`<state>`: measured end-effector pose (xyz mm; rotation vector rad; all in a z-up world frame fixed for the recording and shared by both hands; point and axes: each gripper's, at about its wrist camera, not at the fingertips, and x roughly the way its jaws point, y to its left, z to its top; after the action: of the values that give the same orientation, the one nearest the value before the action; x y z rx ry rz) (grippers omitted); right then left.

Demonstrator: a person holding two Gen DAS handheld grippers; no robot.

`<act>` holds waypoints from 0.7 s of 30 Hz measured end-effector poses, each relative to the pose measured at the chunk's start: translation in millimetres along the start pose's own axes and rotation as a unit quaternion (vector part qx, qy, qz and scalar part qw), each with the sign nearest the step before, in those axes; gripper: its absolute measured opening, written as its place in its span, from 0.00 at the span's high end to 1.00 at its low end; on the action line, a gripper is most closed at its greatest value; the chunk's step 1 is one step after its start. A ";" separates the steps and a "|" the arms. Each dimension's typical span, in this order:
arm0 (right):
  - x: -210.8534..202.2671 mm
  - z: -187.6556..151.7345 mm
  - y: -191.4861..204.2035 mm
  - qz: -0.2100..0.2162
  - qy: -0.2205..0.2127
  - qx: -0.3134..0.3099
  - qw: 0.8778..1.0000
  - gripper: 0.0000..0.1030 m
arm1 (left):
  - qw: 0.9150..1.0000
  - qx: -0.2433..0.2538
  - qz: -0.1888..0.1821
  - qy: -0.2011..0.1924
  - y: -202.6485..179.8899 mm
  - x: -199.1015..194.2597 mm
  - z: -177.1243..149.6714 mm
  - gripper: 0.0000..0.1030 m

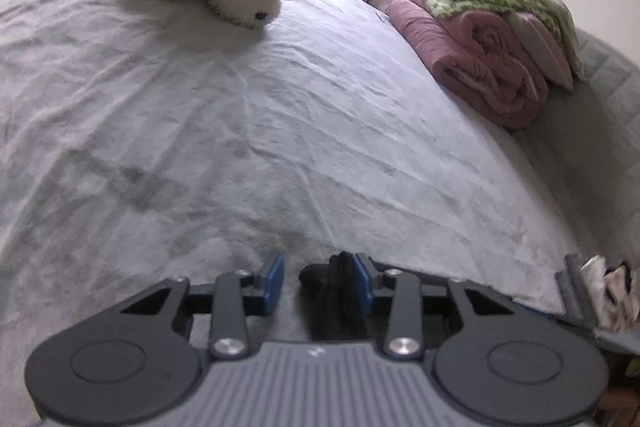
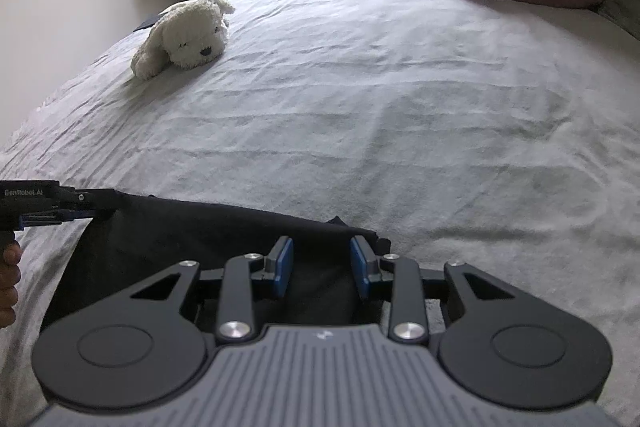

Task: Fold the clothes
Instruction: 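Grasp the black bundle edge with the left gripper while the right gripper grasps it too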

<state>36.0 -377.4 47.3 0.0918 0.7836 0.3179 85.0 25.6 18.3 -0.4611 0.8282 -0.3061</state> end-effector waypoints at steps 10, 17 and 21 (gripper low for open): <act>-19.0 3.3 -9.6 0.002 -0.011 0.031 0.999 0.61 | 0.999 -0.007 -0.042 0.000 2.0 -17.4 5.7 0.69; -26.4 3.1 -30.2 0.005 0.001 0.064 0.998 0.60 | 0.998 -0.010 -0.067 0.011 2.6 -24.5 1.9 0.63; -24.8 -0.8 -39.9 0.033 0.019 0.098 0.994 0.60 | 0.997 -0.019 -0.079 0.018 5.9 -26.3 -0.5 0.57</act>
<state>28.8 -423.0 55.7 0.2968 0.8489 0.3056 68.2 41.9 31.7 -0.5603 0.8352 -0.4466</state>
